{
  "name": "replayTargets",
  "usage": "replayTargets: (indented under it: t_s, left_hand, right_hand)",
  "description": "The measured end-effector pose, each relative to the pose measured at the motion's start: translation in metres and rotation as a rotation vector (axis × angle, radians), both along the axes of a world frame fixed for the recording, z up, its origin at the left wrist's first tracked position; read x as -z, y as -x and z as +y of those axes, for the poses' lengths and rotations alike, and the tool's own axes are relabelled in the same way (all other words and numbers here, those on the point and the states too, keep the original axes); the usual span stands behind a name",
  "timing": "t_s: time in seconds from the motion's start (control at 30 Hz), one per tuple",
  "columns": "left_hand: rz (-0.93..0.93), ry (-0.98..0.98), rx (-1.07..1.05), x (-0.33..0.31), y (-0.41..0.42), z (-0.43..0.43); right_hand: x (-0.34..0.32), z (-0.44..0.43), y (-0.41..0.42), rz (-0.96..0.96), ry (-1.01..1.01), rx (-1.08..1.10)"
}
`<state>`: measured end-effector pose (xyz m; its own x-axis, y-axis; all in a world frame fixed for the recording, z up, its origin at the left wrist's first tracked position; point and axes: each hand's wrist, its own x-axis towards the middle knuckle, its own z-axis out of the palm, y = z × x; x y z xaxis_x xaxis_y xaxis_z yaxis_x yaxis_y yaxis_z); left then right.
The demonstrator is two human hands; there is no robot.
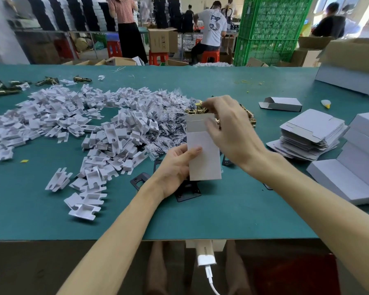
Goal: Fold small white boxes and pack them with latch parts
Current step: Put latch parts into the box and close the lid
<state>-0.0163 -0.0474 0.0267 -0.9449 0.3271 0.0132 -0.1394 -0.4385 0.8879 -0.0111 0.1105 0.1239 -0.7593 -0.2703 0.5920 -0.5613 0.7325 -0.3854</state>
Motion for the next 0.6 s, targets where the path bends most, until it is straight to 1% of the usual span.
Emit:
replayTargets:
  t_s: [0.1, 0.17, 0.2, 0.33, 0.5, 0.6]
  left_hand:
    - [0.023, 0.033, 0.0, 0.002, -0.001, 0.002]
    - [0.062, 0.083, -0.004, 0.004, -0.001, 0.001]
    - [0.087, 0.118, -0.004, 0.006, 0.0, 0.0]
    - [0.07, 0.193, 0.008, 0.009, 0.001, -0.003]
    - [-0.017, 0.212, 0.001, 0.02, 0.009, -0.003]
    - [-0.025, 0.232, 0.045, 0.023, 0.013, 0.0]
  right_hand:
    - [0.001, -0.04, 0.005, 0.03, -0.148, -0.069]
    - [0.006, -0.068, 0.012, -0.017, -0.254, -0.105]
    - [0.009, -0.08, 0.018, -0.074, -0.297, -0.112]
    - [0.018, -0.116, 0.043, -0.355, -0.479, -0.074]
    - [0.046, -0.129, 0.062, -0.479, -0.526, -0.074]
    - [0.054, -0.126, 0.064, -0.49, -0.506, -0.073]
